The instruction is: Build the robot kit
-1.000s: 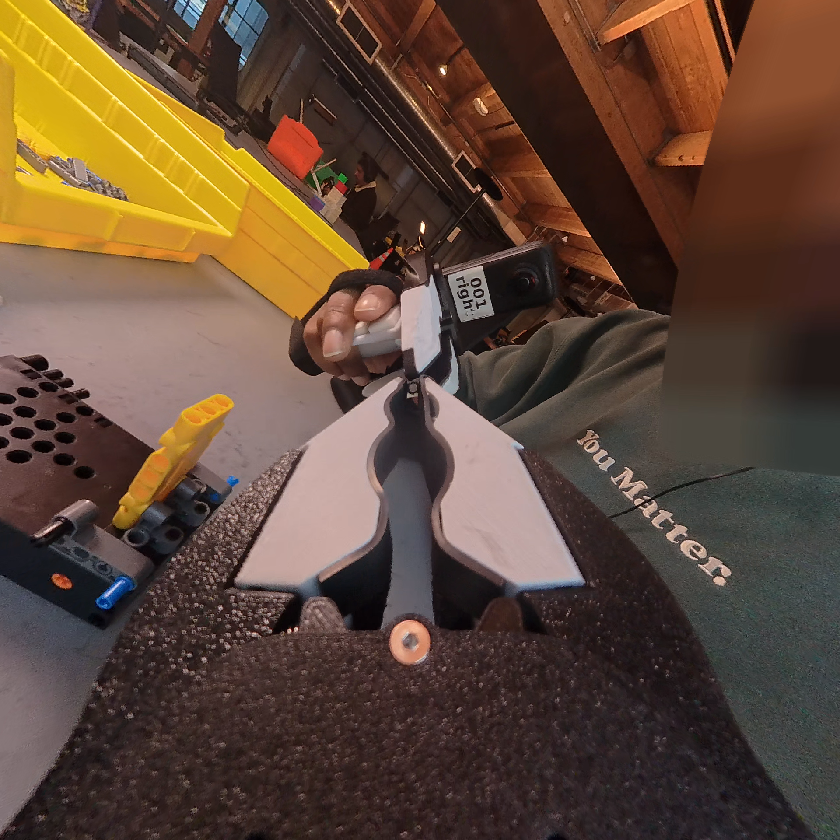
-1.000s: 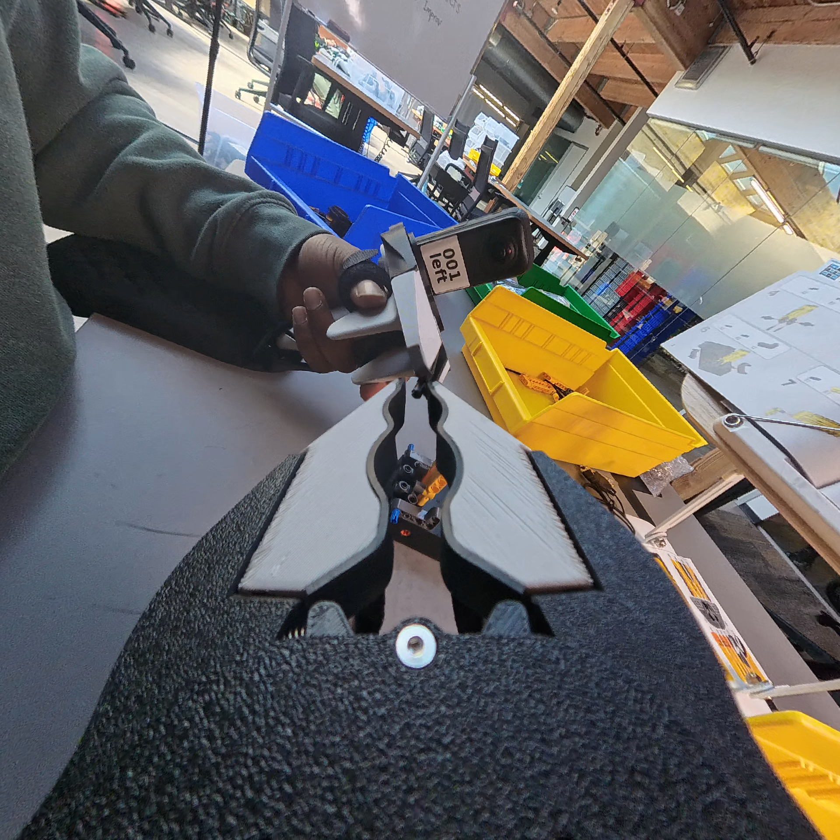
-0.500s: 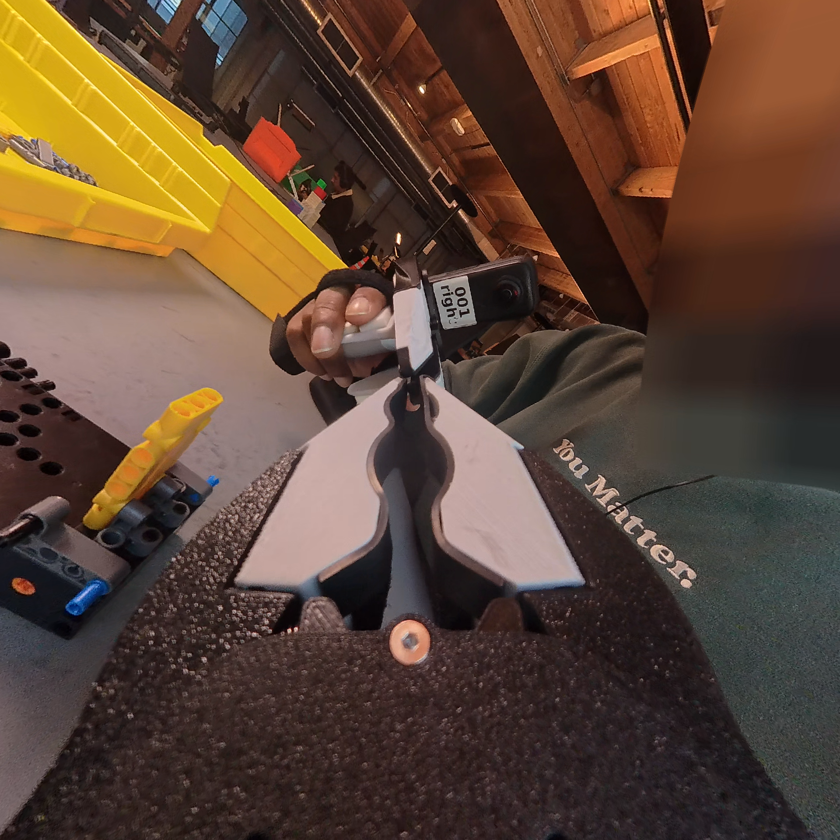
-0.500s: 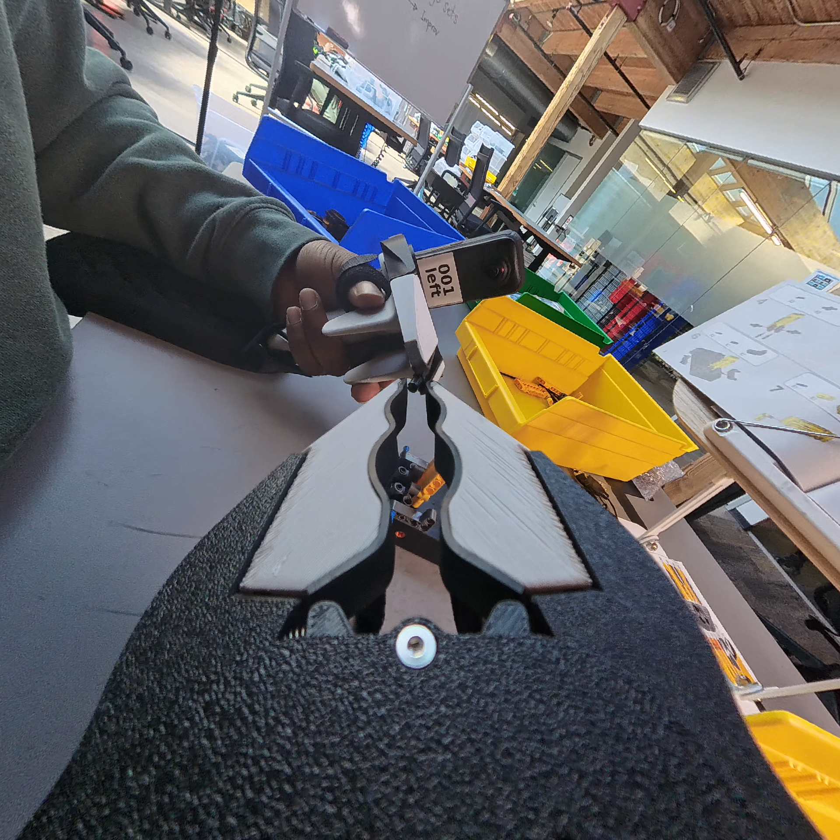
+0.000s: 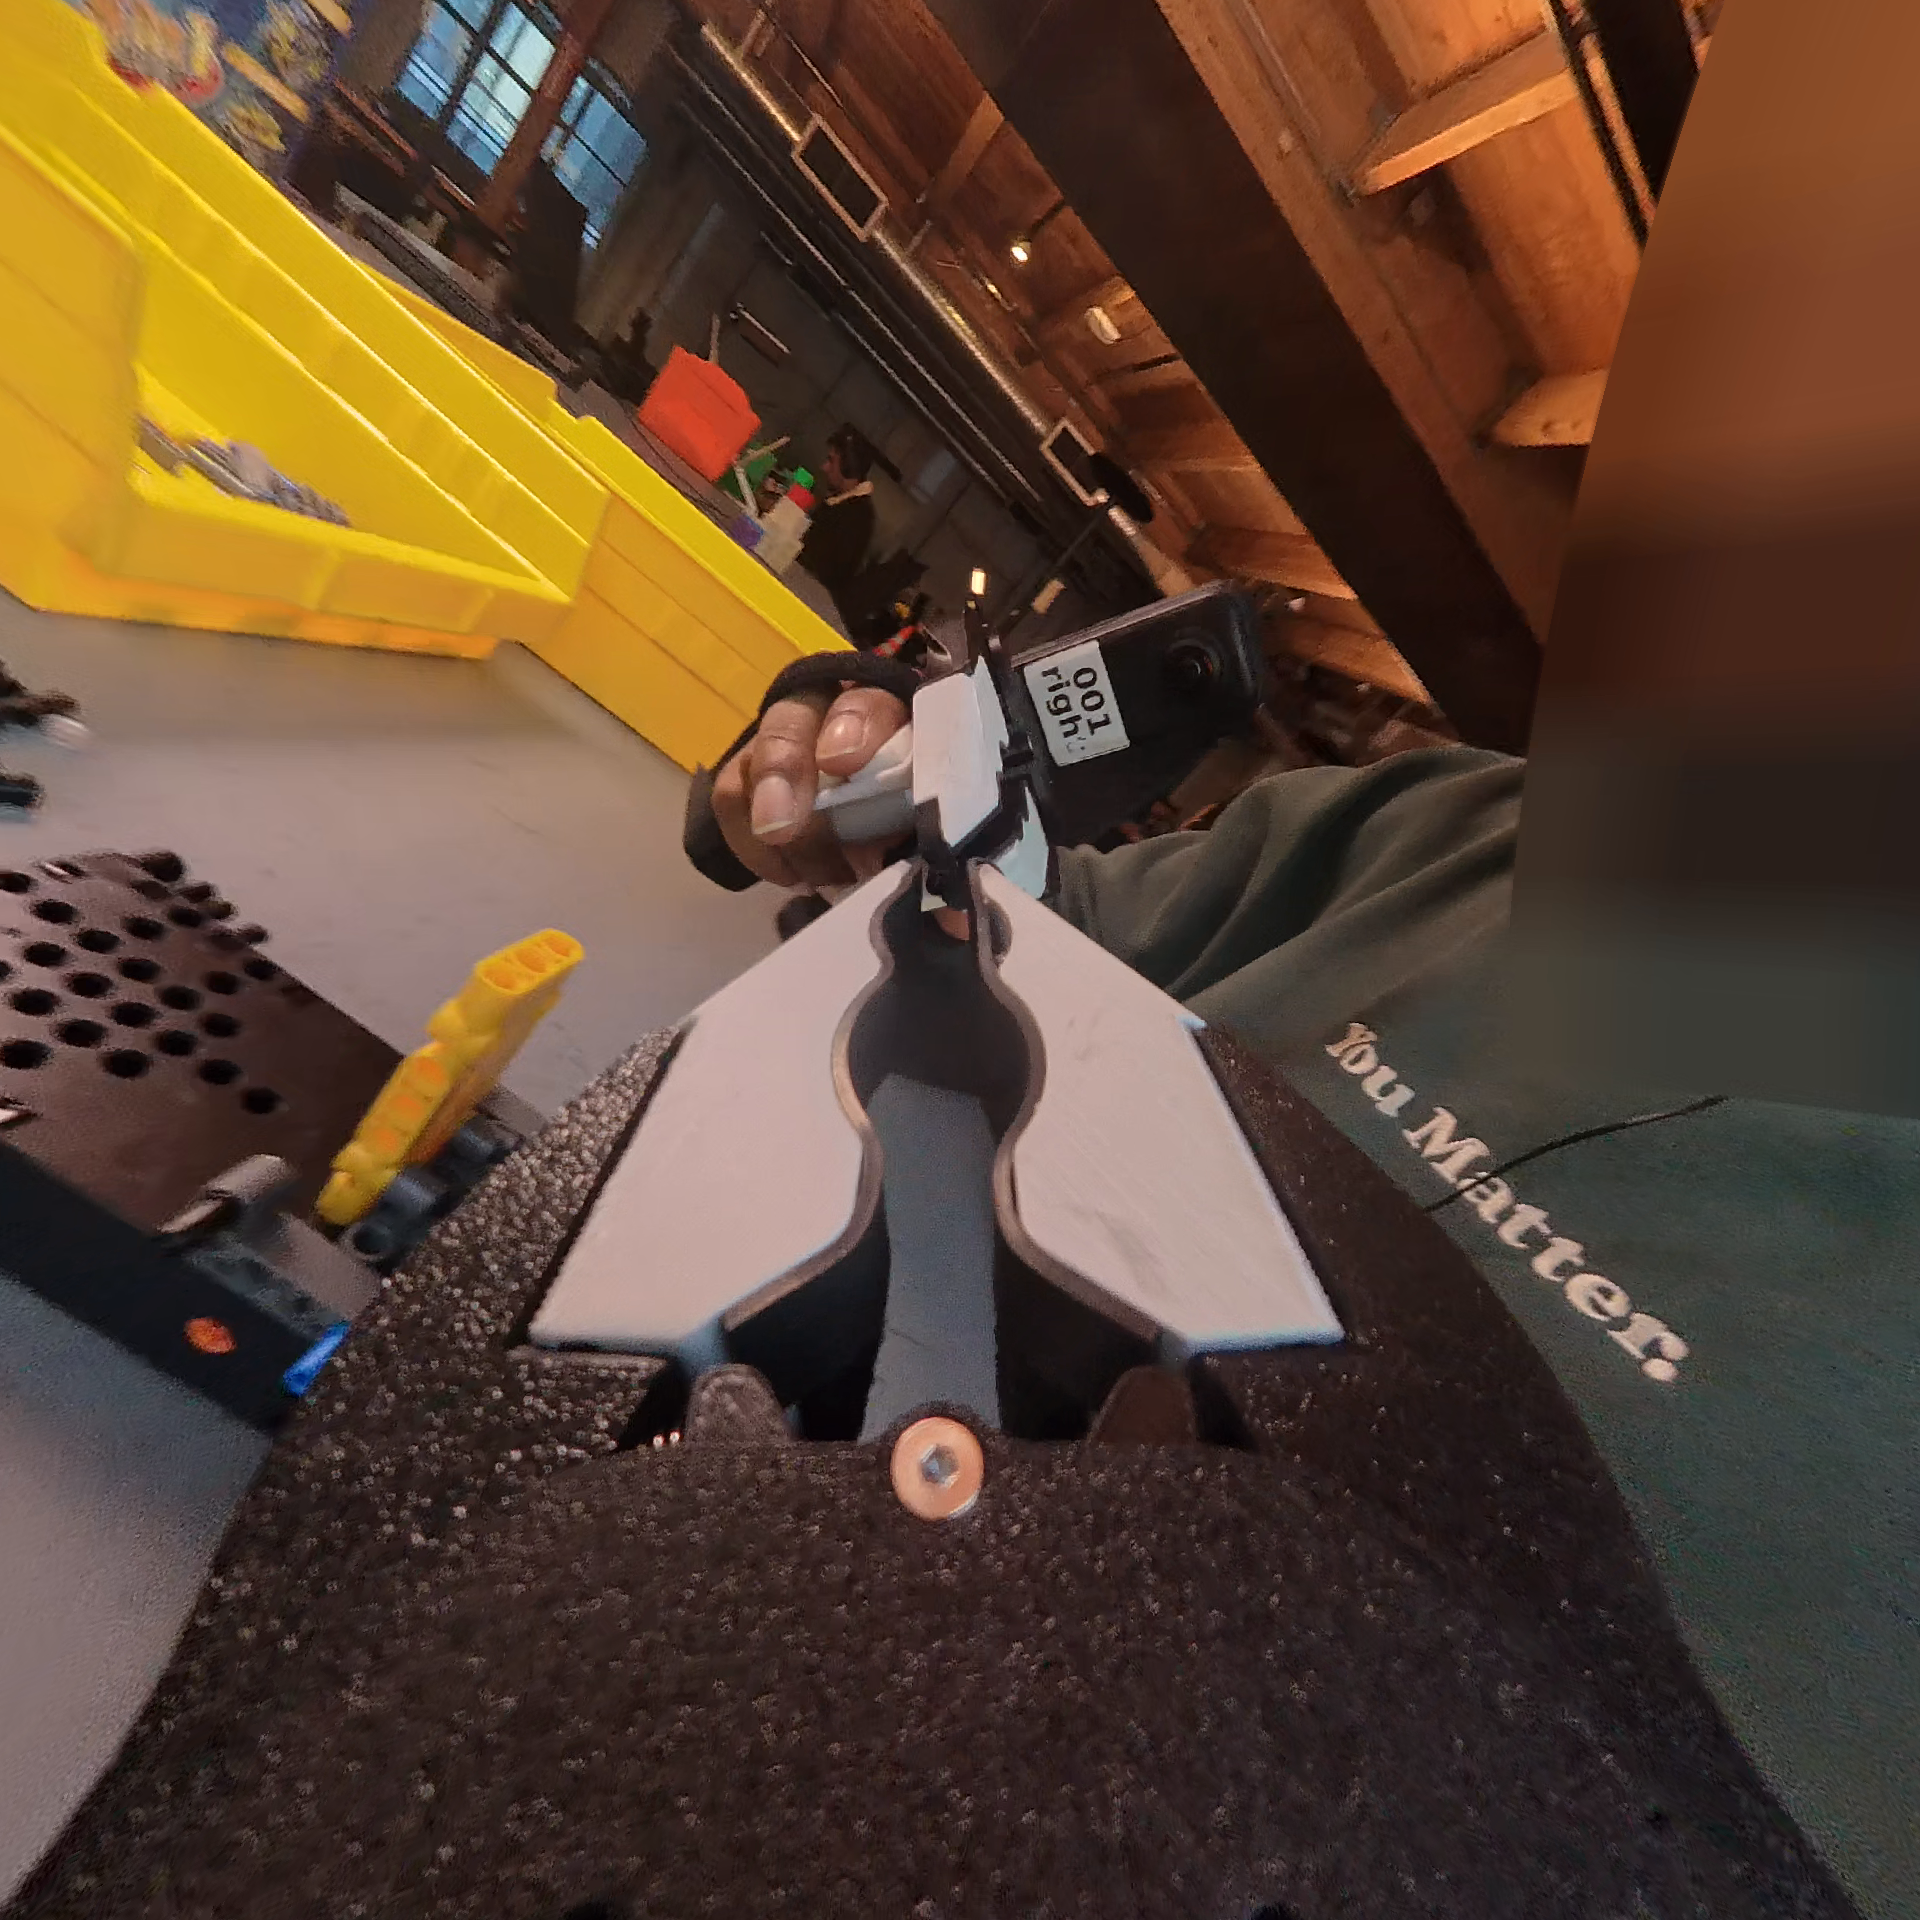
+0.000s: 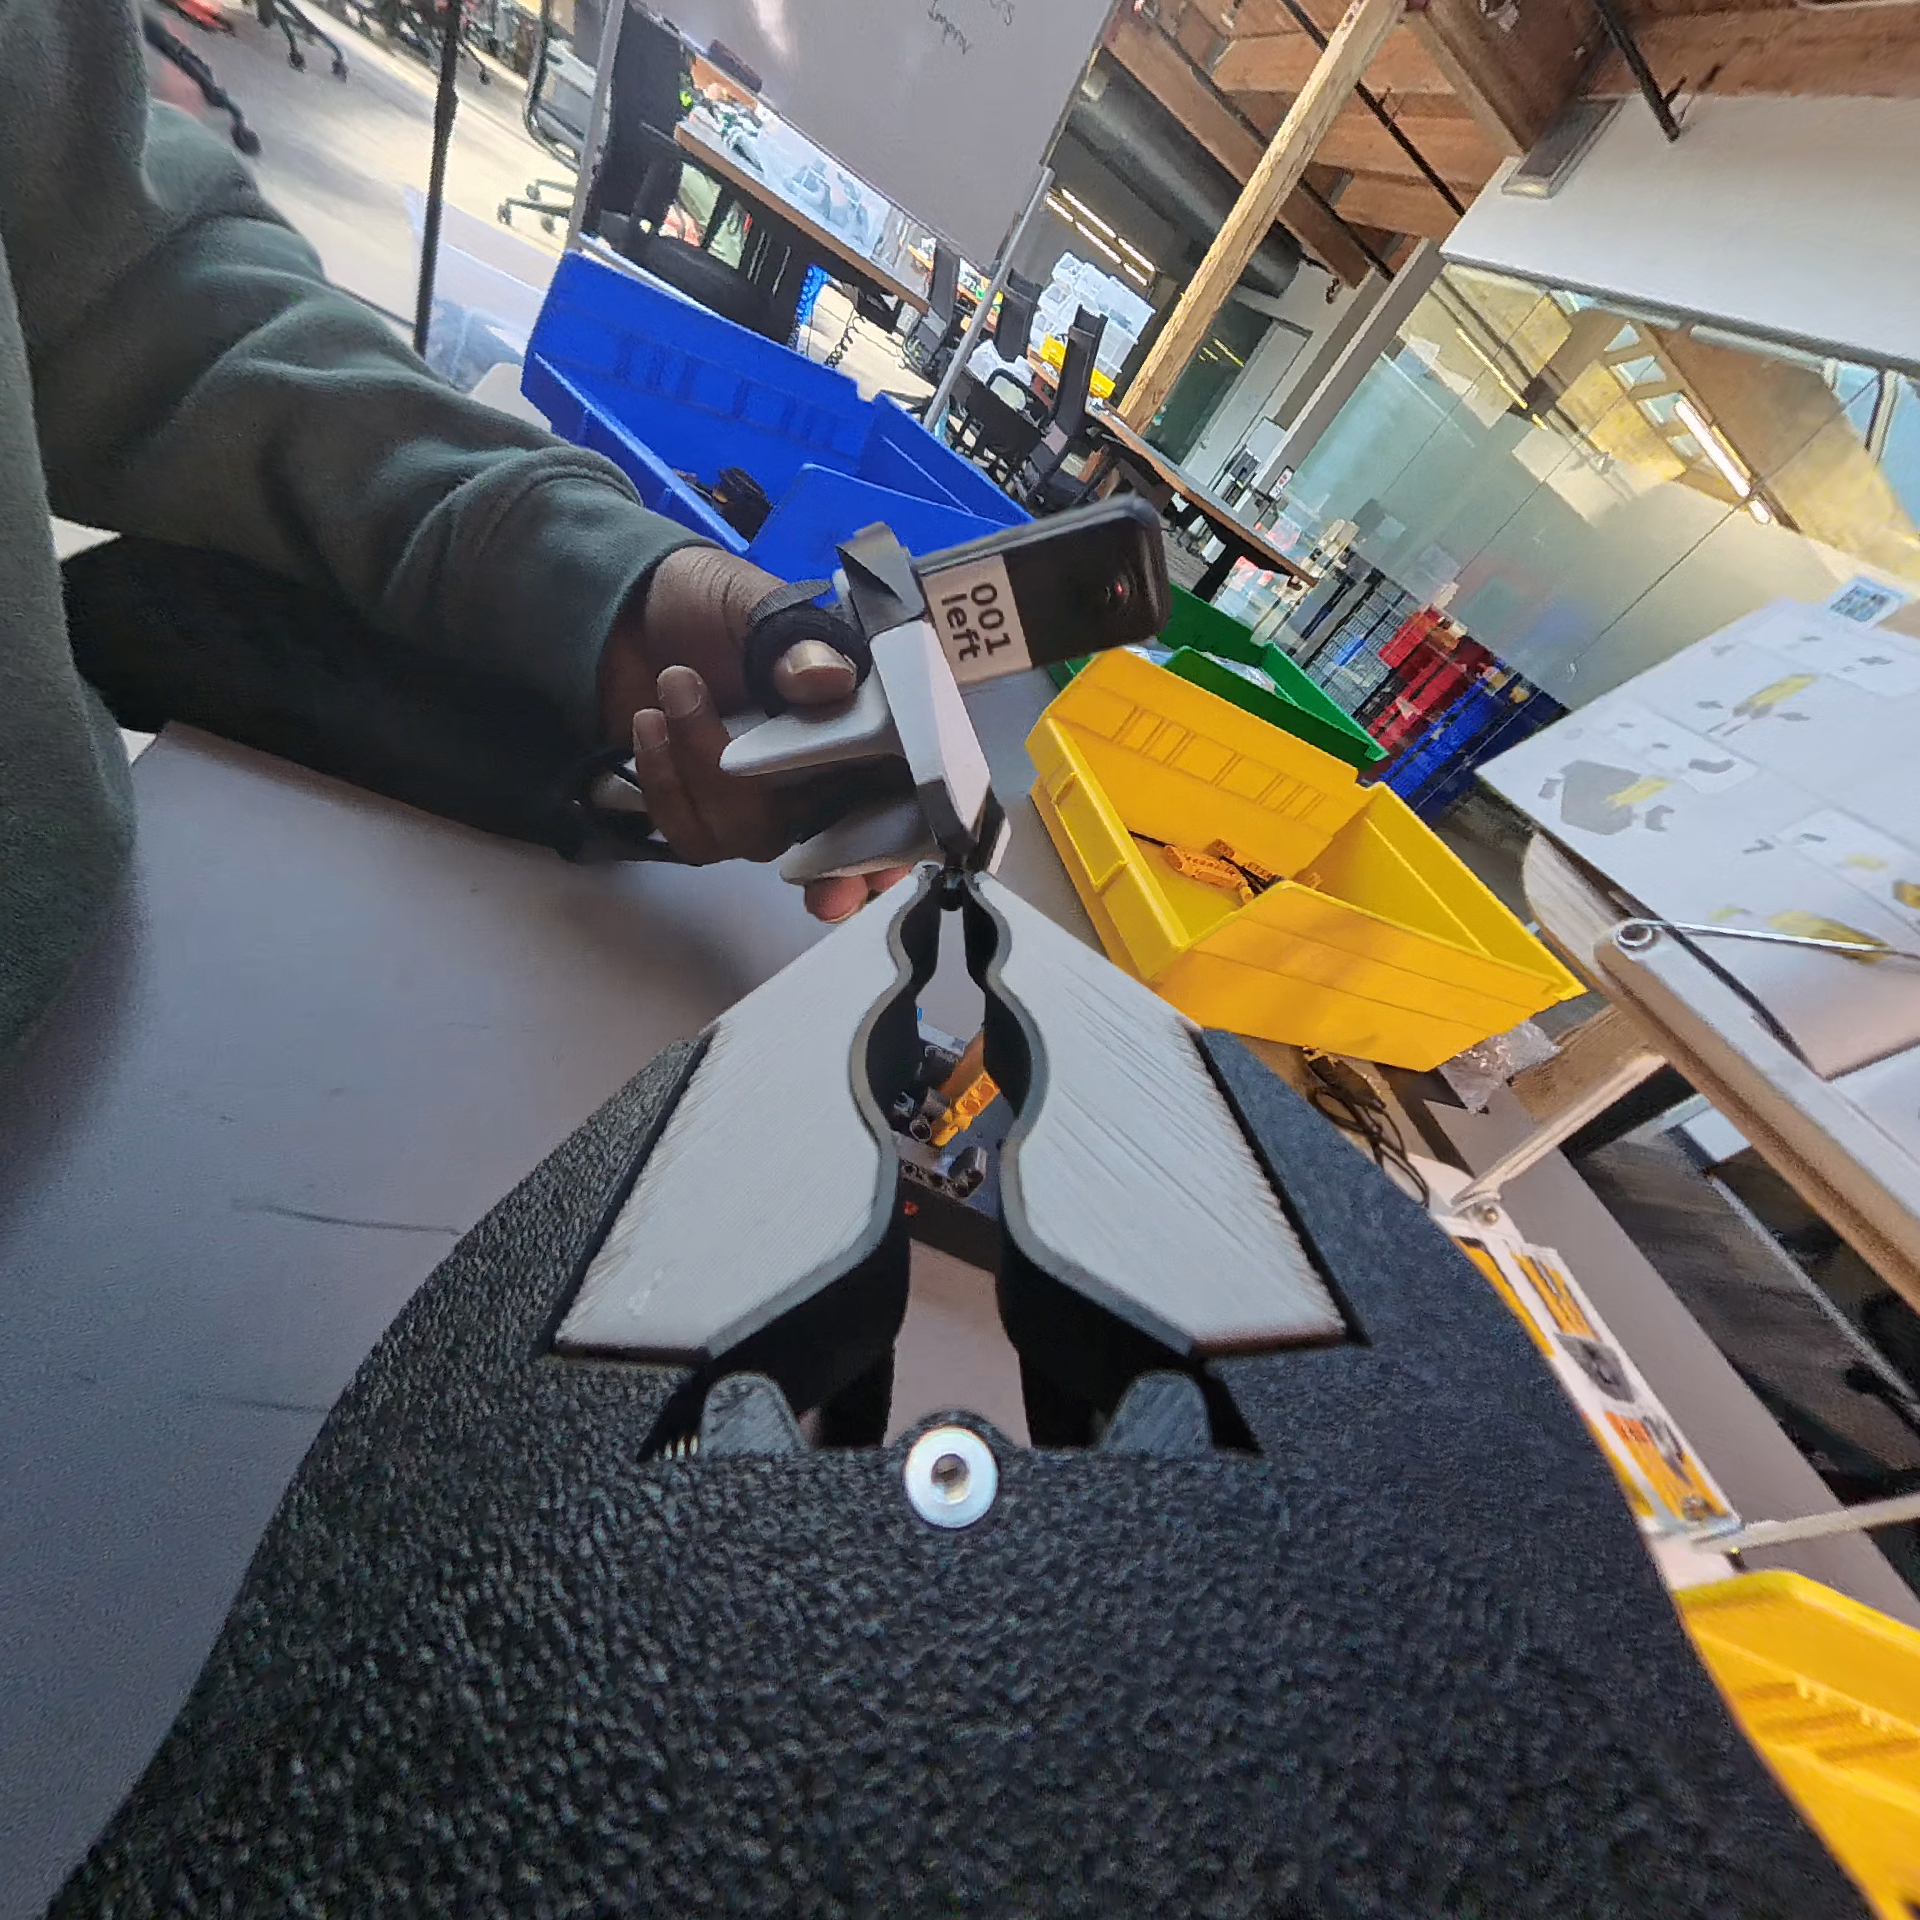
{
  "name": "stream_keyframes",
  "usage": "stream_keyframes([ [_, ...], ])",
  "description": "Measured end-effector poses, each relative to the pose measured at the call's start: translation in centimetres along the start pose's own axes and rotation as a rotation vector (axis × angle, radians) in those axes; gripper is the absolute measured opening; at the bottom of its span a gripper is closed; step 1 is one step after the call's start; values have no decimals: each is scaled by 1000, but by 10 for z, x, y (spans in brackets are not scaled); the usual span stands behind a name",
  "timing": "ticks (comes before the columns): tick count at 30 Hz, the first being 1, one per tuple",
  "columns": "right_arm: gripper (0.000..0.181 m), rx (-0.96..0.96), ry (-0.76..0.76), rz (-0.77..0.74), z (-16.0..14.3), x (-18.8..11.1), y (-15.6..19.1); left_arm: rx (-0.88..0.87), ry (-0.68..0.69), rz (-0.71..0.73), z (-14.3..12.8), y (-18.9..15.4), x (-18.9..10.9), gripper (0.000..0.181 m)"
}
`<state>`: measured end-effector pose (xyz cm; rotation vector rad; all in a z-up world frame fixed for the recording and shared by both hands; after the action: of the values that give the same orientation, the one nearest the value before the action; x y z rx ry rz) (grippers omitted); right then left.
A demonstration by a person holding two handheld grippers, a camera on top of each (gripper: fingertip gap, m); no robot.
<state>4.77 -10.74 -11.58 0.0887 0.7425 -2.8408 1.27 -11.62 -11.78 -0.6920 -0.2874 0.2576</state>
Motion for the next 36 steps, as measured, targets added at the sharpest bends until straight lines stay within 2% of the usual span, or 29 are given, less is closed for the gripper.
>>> stream_keyframes([
  [3, 3, 129, 39, 16, -18, -10, -19, 220, 32, 183, 15, 13, -16, 21],
  [6, 4, 203, 120, 34, -47, -19, -27, 475, 206, 410, 23, 42, -34, 29],
  [10, 4, 251, 154, 62, -63, -16, -20, 584, 579, 401, 6, 68, -28, 36],
  [12, 4, 248, 177, 61, -68, -15, -20, 632, 745, 372, -6, 78, -18, 33],
  [14, 4, 252, 190, 55, -72, -16, -20, 678, 893, 374, -16, 88, -14, 29],
  [16, 4, 262, 191, 52, -73, -18, -21, 698, 982, 370, -21, 94, -12, 24],
  [20, 4, 281, 194, 74, -74, -17, -18, 676, 1019, 355, -23, 94, -8, 14],
  [29, 4, 300, 227, 86, -81, -16, -17, 589, 941, 363, -23, 98, -2, 21],
  [36, 4, 297, 233, 87, -81, -16, -16, 600, 931, 385, -24, 100, 4, 12],
])
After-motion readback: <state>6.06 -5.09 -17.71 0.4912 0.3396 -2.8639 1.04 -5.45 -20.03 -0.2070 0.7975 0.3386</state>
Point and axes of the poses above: each gripper's, where its closed fingertips meet, x out along the fingers, z out of its top, y = z × x across the jaws, the point moved 2 cm from there along -x, back along the fingers, and after that the axes turned 1 degree about x, right-handed, at the moved point
